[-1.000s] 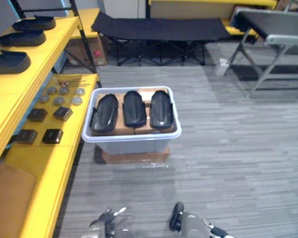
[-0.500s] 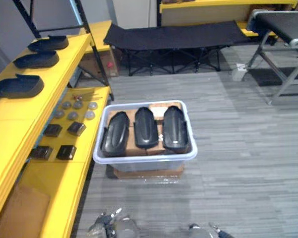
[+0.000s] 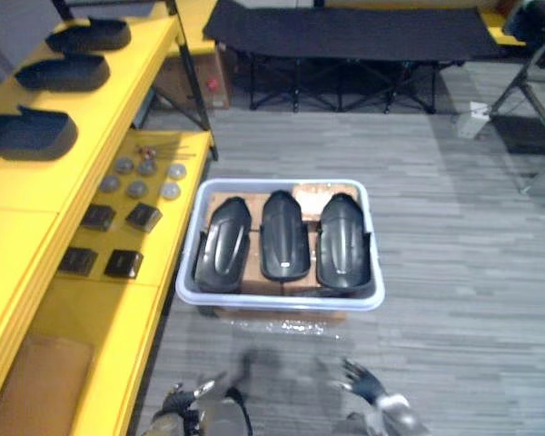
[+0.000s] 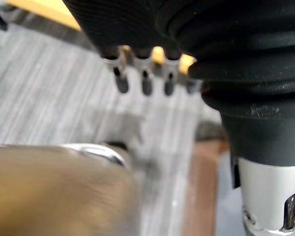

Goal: Walk over and take plastic housings, then place them on the shelf

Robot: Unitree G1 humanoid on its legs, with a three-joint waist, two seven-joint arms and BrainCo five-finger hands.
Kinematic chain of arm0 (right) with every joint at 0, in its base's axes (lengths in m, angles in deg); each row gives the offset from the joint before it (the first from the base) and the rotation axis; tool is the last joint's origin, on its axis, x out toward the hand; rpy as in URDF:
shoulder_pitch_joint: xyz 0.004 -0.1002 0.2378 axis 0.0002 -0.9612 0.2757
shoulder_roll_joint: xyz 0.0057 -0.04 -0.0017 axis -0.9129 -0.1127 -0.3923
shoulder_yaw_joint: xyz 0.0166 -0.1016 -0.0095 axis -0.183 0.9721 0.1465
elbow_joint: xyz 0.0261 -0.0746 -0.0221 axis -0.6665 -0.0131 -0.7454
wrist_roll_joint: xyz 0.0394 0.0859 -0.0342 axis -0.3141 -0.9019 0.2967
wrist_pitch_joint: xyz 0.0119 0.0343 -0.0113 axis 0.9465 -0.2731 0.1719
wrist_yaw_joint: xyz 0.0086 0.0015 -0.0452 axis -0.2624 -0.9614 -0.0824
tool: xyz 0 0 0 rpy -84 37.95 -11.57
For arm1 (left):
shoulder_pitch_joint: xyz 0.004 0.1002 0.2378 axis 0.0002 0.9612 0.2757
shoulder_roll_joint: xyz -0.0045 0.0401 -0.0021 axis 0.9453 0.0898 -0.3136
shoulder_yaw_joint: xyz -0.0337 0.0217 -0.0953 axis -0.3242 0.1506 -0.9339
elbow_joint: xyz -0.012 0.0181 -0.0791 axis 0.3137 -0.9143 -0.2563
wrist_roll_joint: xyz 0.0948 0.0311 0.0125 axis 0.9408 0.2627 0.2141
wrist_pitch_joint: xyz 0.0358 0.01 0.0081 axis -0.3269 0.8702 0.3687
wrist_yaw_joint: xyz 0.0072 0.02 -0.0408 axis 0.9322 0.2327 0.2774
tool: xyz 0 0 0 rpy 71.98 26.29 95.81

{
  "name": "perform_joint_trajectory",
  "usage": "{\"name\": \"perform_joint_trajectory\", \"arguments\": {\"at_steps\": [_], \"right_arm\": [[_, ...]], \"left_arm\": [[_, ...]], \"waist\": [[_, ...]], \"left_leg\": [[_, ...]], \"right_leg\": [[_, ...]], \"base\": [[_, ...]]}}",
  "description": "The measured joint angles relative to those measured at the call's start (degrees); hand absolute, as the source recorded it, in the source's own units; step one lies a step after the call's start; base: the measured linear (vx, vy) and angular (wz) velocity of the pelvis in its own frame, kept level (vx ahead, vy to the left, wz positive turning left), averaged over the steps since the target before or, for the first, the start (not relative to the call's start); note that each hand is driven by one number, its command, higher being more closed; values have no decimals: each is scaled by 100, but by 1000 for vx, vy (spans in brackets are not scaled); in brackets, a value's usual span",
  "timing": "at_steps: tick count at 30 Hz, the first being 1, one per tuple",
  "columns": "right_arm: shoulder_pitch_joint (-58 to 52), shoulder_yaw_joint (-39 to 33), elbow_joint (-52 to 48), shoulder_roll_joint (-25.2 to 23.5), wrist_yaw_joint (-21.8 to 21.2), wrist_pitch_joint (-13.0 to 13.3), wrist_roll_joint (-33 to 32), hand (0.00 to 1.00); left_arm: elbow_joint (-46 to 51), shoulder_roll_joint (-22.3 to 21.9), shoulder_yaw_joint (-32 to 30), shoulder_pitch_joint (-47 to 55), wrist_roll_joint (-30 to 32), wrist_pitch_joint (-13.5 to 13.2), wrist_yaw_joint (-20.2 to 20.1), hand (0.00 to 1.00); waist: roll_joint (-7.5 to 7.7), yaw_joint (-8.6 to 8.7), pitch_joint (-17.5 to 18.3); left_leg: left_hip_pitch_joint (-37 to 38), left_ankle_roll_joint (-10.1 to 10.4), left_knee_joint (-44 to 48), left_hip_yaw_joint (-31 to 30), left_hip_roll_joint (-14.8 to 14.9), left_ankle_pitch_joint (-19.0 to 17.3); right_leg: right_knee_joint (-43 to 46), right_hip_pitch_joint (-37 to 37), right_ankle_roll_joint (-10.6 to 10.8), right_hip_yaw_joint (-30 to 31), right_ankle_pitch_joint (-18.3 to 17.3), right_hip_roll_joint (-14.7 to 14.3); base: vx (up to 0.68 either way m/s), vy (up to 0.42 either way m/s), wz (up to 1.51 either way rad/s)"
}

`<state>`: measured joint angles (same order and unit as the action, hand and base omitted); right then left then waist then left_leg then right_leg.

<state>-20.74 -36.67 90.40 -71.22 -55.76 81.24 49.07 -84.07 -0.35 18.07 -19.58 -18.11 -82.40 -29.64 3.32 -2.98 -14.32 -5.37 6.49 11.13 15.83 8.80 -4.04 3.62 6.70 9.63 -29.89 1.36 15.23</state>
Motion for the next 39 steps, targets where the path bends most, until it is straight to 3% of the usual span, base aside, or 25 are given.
{"name": "perform_joint_trajectory", "arguments": {"at_steps": [3,5,7,9,11,14,18,19,21,24,27,30,35,39], "right_arm": [[301,712,-1530,-66,-133,6,-60,0],[420,755,-2676,-60,-123,-65,-352,0],[637,468,-3685,-25,-75,-119,-755,0],[889,-256,-4392,-9,222,-175,-1210,0],[1210,-1431,-4575,93,951,-283,-1574,0],[1295,-2649,-4334,353,1999,-318,-1867,0],[1325,-3456,-3432,639,2977,-590,-1950,0],[1349,-3497,-3354,652,3033,-610,-1953,0],[1793,-3746,-2618,811,3481,-766,-1965,0],[2604,-4024,-1466,1165,3971,-772,-2103,0],[3011,-4018,-387,1550,4313,-773,-2506,0],[3252,-4014,221,1854,4531,-782,-2857,0],[3707,-4001,999,2338,4699,-797,-3250,0],[4122,-3935,1513,2679,4785,-972,-3337,0]], "left_arm": [[79,26,9,-10,27,10,85,0],[102,50,-5,-7,109,25,91,0],[102,47,-103,60,145,37,97,0],[98,77,-261,166,344,36,101,0],[88,118,-328,439,535,9,140,0],[55,55,-374,752,554,-63,182,0],[120,-48,-462,844,575,-329,176,0],[132,-48,-463,828,593,-365,174,0],[305,24,-467,609,718,-554,176,0],[501,165,-460,51,638,-762,215,0],[556,240,-445,-242,401,-979,318,0],[585,234,-407,-264,190,-1293,483,0],[748,173,-350,-289,-27,-1586,633,0],[795,146,-191,-295,-175,-1606,691,0]], "waist": [[166,-190,79],[227,-248,94],[267,-254,118],[291,-228,119],[292,-211,119],[261,-151,100],[124,-77,-27],[111,-77,-45],[80,-90,-416],[180,-184,-1044],[224,-295,-1147],[237,-329,-1155],[229,-449,-1187],[37,-516,-1336]], "left_leg": [[139,27,-314,-52,75,159],[229,25,-336,-49,111,160],[388,24,-383,47,144,160],[553,24,-405,112,159,160],[768,23,-465,272,157,159],[798,23,-464,357,168,159],[429,-26,-92,338,250,80],[356,-32,-10,329,272,61],[-237,-55,620,198,425,-133],[-1097,-42,1167,-60,548,-266],[-1786,-99,1381,-295,640,-192],[-2088,-140,1493,-420,618,-162],[-2330,-211,1457,-432,517,-50],[-2394,-240,1431,-442,441,-27]], "right_leg": [[-79,58,-103,5,246,-145],[-76,133,-176,5,317,-164],[-38,167,-246,20,379,-180],[-26,254,-270,37,396,-181],[-39,343,-270,87,396,-193],[-99,346,-270,182,396,-211],[-64,141,-280,186,382,-229],[-46,94,-285,185,375,-233],[184,-274,-283,186,178,-246],[373,-799,-156,149,-169,-283],[637,-1367,-218,72,-198,-347],[734,-1571,-236,6,-194,-329],[837,-1874,-250,0,-171,-218],[907,-1962,-260,-1,-180,-146]], "base": [[42,18,13],[33,22,1],[11,39,-18],[-2,28,-24],[-37,19,-32],[-48,-2,-17],[-108,9,-4],[-178,26,-1],[-238,37,1],[-282,15,13],[-208,43,15],[-53,61,16],[2,47,5],[6,22,3]]}}
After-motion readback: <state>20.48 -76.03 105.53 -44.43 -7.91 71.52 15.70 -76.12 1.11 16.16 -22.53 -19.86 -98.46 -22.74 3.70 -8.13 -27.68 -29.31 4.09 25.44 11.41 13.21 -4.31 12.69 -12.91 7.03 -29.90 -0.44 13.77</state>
